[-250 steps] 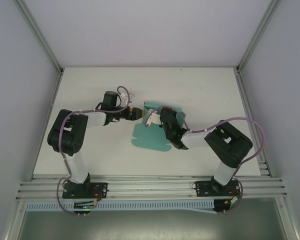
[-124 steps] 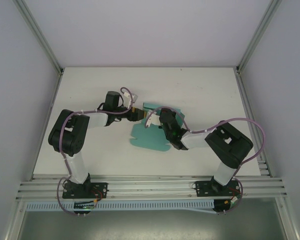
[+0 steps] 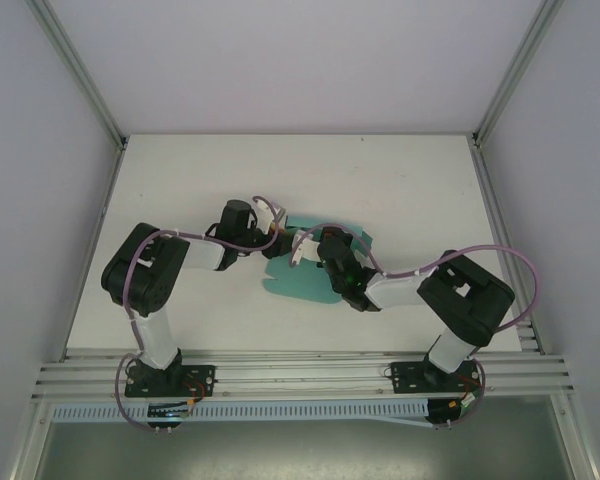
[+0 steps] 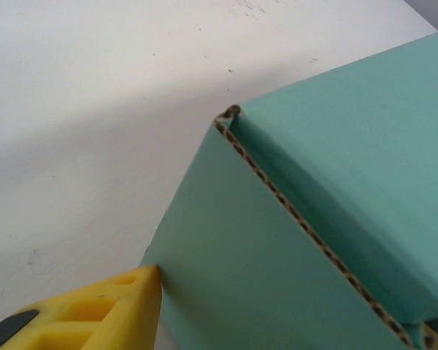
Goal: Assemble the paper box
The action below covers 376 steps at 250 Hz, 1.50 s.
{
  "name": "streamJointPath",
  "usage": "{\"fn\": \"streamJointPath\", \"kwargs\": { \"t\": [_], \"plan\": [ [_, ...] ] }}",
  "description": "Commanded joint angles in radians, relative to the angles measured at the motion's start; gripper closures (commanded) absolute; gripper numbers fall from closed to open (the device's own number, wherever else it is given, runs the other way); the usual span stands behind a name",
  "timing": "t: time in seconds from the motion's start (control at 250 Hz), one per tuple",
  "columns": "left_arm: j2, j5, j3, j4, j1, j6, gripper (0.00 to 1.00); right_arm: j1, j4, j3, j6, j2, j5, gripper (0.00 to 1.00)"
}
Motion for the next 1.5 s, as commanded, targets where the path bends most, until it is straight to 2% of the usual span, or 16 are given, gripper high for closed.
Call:
{"fn": "streamJointPath", "kwargs": {
  "t": [0.0,0.252,0.484,0.544,0.624,0.656,0.767,0.947,1.003,1.119,1.143,1.239,1.499],
  "plan": [
    [-0.015,-0.088,-0.008,0.079,0.000,0.005,0.53,0.031,-0.067,-0.020,0.060,-0.007,-0.055,1.00],
    [0.036,-0.138,0.088,0.030,-0.024,0.017,0.56,0.043,-0.113,0.000,0.093,0.002,-0.073,1.00],
    [0.068,-0.239,0.122,0.029,-0.050,-0.001,0.77,0.040,-0.178,0.014,0.142,-0.006,-0.102,1.00],
    [0.069,-0.264,0.134,0.010,-0.059,0.008,0.79,0.037,-0.182,0.019,0.152,-0.005,-0.094,1.00],
    [0.074,-0.329,0.143,-0.008,-0.070,0.011,0.92,0.029,-0.189,0.022,0.175,-0.014,-0.093,1.00],
    [0.077,-0.367,0.145,-0.013,-0.074,0.012,1.00,0.025,-0.193,0.024,0.186,-0.019,-0.095,1.00],
    [0.091,-0.527,0.170,-0.076,-0.081,-0.030,1.00,0.010,-0.219,0.034,0.222,-0.040,-0.109,1.00],
    [0.107,-0.680,0.164,-0.128,-0.109,-0.067,1.00,-0.015,-0.239,0.047,0.271,-0.036,-0.107,1.00],
    [0.115,-0.650,0.150,-0.108,-0.112,-0.051,1.00,-0.021,-0.243,0.050,0.284,-0.034,-0.113,1.00],
    [0.133,-0.501,0.117,-0.034,-0.112,-0.016,1.00,-0.031,-0.244,0.045,0.300,-0.037,-0.133,1.00],
    [0.137,-0.489,0.118,-0.030,-0.112,-0.021,0.97,-0.034,-0.246,0.044,0.302,-0.039,-0.140,1.00],
    [0.143,-0.463,0.135,-0.028,-0.111,-0.029,0.83,-0.036,-0.266,0.042,0.303,-0.045,-0.163,1.00],
    [0.118,-0.452,0.163,-0.005,-0.111,-0.026,0.81,-0.042,-0.299,0.044,0.306,-0.056,-0.201,1.00]
  ]
}}
